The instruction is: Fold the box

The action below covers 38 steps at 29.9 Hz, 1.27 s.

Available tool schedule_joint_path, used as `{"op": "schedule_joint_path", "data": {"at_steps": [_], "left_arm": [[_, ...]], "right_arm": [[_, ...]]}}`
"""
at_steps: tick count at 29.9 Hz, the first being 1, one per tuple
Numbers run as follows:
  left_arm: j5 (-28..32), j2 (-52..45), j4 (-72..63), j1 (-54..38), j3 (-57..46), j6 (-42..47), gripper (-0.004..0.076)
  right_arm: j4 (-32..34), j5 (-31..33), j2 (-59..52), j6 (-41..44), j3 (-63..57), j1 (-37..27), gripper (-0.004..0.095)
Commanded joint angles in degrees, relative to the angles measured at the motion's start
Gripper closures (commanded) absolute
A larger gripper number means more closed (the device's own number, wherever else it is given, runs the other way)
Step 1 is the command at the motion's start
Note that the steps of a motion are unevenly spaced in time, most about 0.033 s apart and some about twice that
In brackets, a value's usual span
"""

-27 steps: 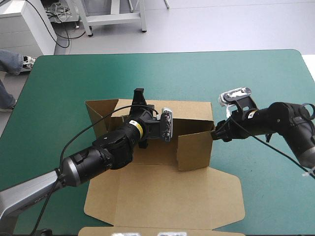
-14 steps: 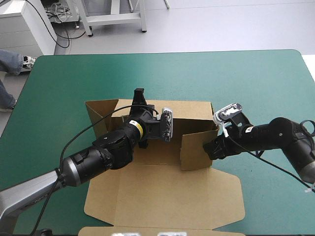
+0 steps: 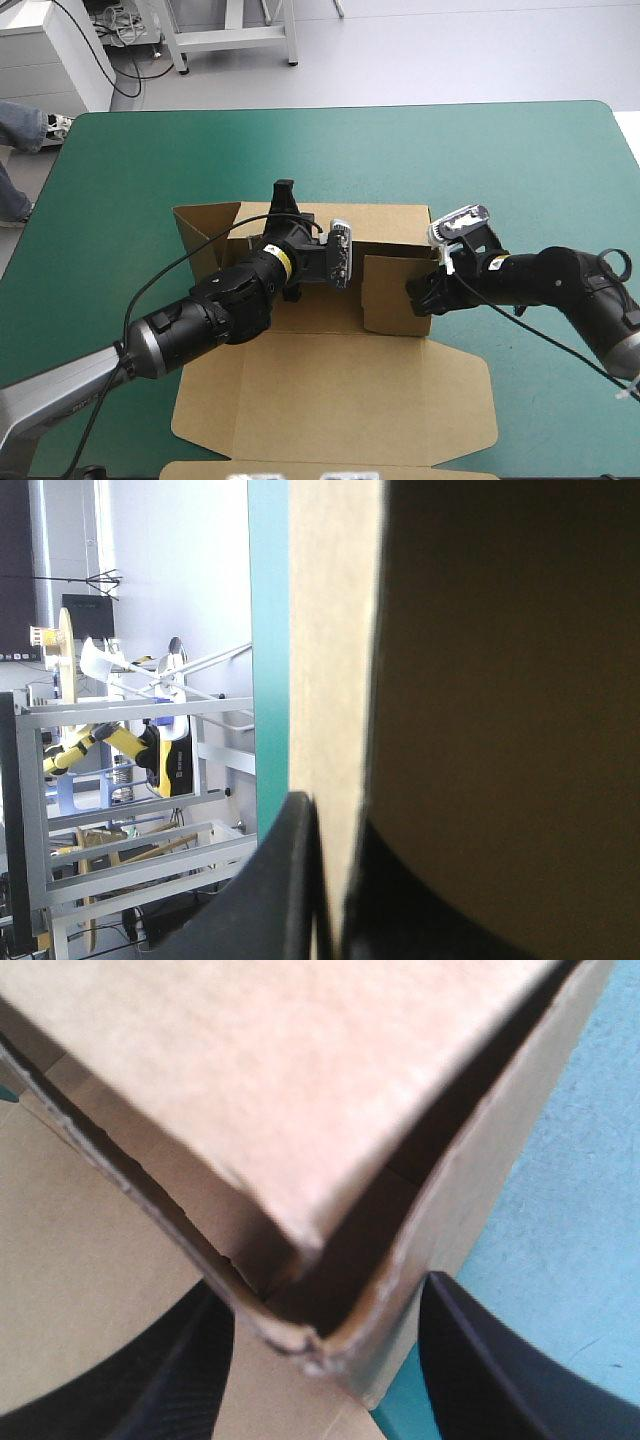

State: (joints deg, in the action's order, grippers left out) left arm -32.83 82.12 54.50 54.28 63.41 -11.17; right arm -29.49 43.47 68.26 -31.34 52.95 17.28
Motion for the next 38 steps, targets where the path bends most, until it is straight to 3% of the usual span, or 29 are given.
{"op": "schedule_joint_path", "data": {"at_steps": [1, 3, 9, 13, 16, 19, 21, 25, 28, 35, 38], "left_arm": [[2.3, -0.8, -3.5, 0.4, 1.0, 1.3, 0.0731], [2.3, -0.8, -3.5, 0.4, 1.0, 1.3, 0.0731], [2.5, -0.8, -3.7, 0.4, 1.0, 1.3, 0.0731], [2.5, -0.8, -4.8, 0.4, 1.0, 1.3, 0.0731], [2.5, -0.8, -5.5, 0.4, 1.0, 0.7, 0.0731], [2.5, -0.8, -5.9, 0.4, 1.0, 0.7, 0.0731], [2.5, -0.8, -5.9, 0.4, 1.0, 0.6, 0.0731], [2.0, -1.1, -6.8, 0.4, 1.0, -1.2, 0.0724], [0.2, -1.1, -9.1, 0.9, 1.1, -4.3, 0.0656], [-2.1, -2.0, -9.1, 6.5, 1.1, -5.0, 0.0325], [-3.3, -3.5, -9.1, 9.6, 1.1, -4.7, 0.0298]], "right_arm": [[10.6, -7.3, -1.6, 13.0, 1.4, 5.7, 0.0415], [18.7, -9.7, -1.6, 21.5, 1.4, 9.0, 0.0434], [33.0, -15.5, -1.6, 40.1, 1.4, 17.0, 0.0443], [44.3, -15.5, -0.6, 54.0, 1.4, 19.6, 0.0489], [47.0, -15.2, 0.6, 58.4, 1.4, 21.0, 0.0544], [48.3, -15.6, 1.8, 59.7, 1.4, 22.7, 0.0729], [49.0, -15.6, 2.4, 60.8, 1.4, 23.7, 0.0909], [50.4, -15.9, 2.6, 63.7, 1.4, 24.2, 0.0916], [52.4, -16.1, 2.7, 66.0, 1.4, 24.2, 0.0916], [56.9, -16.6, 4.5, 71.0, 1.4, 24.2, 0.0916], [59.2, -16.7, 5.3, 73.2, 1.4, 24.2, 0.0929]]}}
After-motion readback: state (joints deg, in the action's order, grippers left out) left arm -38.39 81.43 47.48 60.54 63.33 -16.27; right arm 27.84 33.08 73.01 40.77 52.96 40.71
